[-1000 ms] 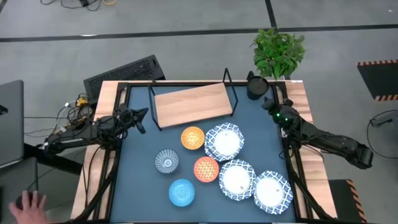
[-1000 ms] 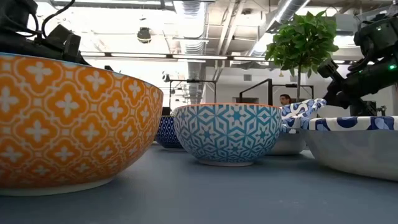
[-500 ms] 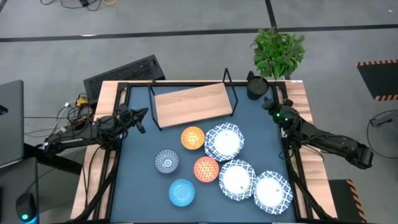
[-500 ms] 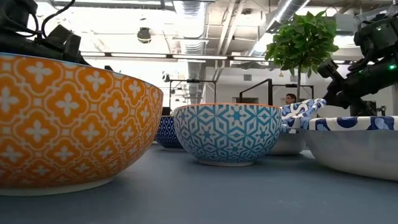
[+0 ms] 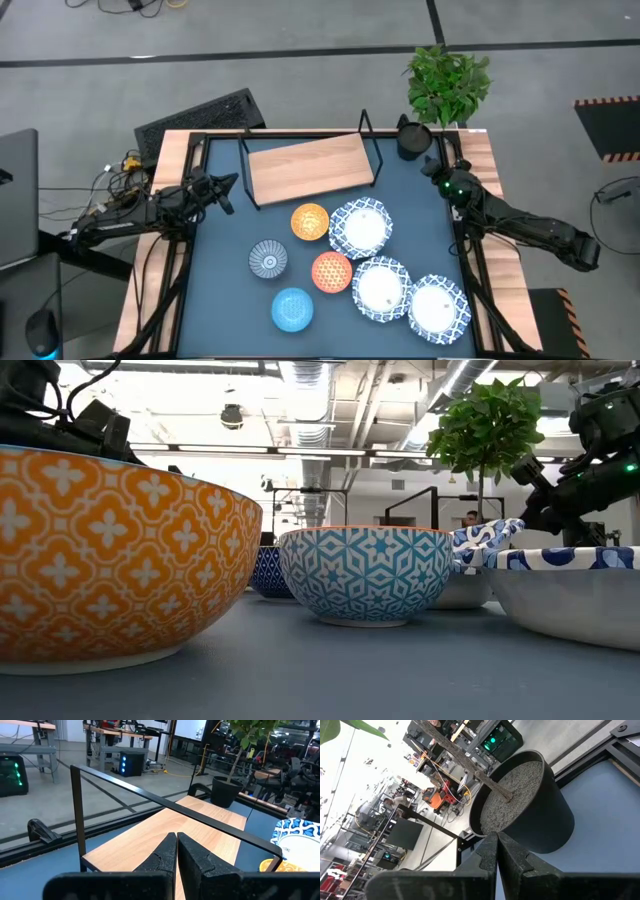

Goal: Place and stack bowls onto a shelf

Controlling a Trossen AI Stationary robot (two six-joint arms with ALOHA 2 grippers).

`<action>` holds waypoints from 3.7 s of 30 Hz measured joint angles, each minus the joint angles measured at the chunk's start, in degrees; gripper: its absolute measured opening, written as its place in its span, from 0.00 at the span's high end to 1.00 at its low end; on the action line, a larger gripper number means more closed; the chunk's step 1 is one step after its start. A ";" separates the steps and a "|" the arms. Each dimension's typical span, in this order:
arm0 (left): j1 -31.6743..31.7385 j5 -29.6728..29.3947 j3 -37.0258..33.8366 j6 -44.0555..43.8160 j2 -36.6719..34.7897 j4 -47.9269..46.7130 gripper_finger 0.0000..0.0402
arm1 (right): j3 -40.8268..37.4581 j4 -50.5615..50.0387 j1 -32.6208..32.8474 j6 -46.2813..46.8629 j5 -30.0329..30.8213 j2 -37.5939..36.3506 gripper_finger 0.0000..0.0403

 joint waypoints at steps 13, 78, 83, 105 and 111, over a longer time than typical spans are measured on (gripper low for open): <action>-0.01 4.57 -0.09 -9.17 0.02 0.45 1.00 | 0.00 0.02 0.01 0.00 0.00 0.00 0.91; -1.06 42.50 2.73 -12.13 15.20 29.63 0.72 | 1.40 24.06 9.48 -39.01 -27.19 -0.04 0.58; -3.26 43.66 4.48 -13.11 22.91 30.21 0.73 | 1.44 23.56 12.75 -39.01 -27.19 -0.04 0.58; -10.04 45.82 24.52 -9.68 42.08 8.45 0.88 | 1.73 29.22 16.08 -34.47 -22.42 21.73 0.73; -10.06 42.44 24.60 -10.30 44.27 4.81 0.96 | 5.74 30.54 14.11 -36.76 -22.29 28.46 0.75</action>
